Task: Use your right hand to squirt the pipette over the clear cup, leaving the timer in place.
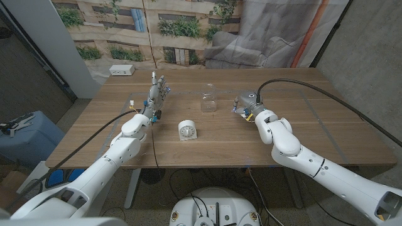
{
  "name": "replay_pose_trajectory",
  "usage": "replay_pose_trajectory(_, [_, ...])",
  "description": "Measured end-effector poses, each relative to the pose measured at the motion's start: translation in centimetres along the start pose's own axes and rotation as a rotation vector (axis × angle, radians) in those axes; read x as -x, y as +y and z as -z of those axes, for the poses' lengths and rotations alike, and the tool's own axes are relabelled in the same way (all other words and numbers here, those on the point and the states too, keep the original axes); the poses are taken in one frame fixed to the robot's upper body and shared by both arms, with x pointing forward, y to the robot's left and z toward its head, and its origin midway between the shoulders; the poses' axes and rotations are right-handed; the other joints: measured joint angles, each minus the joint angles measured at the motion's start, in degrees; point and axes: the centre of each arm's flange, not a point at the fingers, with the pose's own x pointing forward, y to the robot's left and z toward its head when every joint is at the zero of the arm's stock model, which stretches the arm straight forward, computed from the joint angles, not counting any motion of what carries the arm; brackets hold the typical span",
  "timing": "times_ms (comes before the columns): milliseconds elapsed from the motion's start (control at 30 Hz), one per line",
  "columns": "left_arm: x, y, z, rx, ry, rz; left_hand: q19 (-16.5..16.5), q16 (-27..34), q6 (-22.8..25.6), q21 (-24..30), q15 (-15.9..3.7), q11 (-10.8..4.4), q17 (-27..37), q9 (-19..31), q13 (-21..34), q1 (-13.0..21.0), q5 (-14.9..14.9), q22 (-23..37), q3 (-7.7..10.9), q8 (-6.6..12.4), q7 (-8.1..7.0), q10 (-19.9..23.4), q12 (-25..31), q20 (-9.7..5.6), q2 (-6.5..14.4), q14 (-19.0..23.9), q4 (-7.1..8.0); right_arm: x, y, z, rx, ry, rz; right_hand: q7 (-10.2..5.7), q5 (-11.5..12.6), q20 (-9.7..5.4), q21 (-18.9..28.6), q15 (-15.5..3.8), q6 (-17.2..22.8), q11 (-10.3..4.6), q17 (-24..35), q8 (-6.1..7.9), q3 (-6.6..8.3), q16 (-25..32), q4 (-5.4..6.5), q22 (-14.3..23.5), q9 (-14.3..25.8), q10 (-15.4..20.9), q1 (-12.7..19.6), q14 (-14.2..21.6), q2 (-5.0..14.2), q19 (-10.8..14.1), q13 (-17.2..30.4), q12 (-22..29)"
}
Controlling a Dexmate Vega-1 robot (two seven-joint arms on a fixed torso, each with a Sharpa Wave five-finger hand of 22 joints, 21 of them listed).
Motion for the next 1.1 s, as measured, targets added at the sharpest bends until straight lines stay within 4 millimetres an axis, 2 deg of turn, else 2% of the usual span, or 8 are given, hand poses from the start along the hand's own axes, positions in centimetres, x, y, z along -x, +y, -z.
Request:
replay_pose_trajectory(100, [0.0, 0.0, 0.0, 0.0, 0.0, 0.0, 0.0, 0.0, 0.0, 0.0, 0.0, 0.0, 0.0, 0.0, 0.0, 0.0, 0.0, 0.0, 0.0, 0.0, 0.0, 0.0, 0.0, 0.0, 0.0, 0.0, 0.0, 0.1, -0.6, 0.2, -0.028, 0.003, 0.011, 0.0, 0.0, 0.0, 0.0, 0.0, 0.0, 0.21, 0.0, 0.0, -0.24, 0.0, -0.24, 0.0, 0.0, -0.2, 0.0, 0.0, 0.0, 0.0, 0.0, 0.0])
replay_pose_trajectory(600, [0.0, 0.0, 0.0, 0.0, 0.0, 0.0, 0.0, 0.0, 0.0, 0.0, 0.0, 0.0, 0.0, 0.0, 0.0, 0.0, 0.0, 0.0, 0.0, 0.0, 0.0, 0.0, 0.0, 0.0, 0.0, 0.0, 0.0, 0.8, -2.8, 0.9, -0.198, 0.006, 0.067, 0.0, 0.0, 0.72, -0.4, 0.1, 0.0, 1.03, 0.3, -0.05, -0.63, 0.0, 0.16, 0.0, -0.3, -1.4, -0.3, -1.3, 0.29, -0.7, 0.0, -0.7])
replay_pose_trajectory(1100, [0.0, 0.0, 0.0, 0.0, 0.0, 0.0, 0.0, 0.0, 0.0, 0.0, 0.0, 0.0, 0.0, 0.0, 0.0, 0.0, 0.0, 0.0, 0.0, 0.0, 0.0, 0.0, 0.0, 0.0, 0.0, 0.0, 0.0, 1.2, -5.2, 1.5, -0.429, -0.002, 0.127, 0.0, 0.0, 1.12, -0.4, 0.1, 0.0, 1.14, 0.3, -0.88, -0.87, -0.4, -0.08, 0.0, -0.8, -1.9, -0.8, -1.8, 0.82, -1.1, 0.0, -1.2])
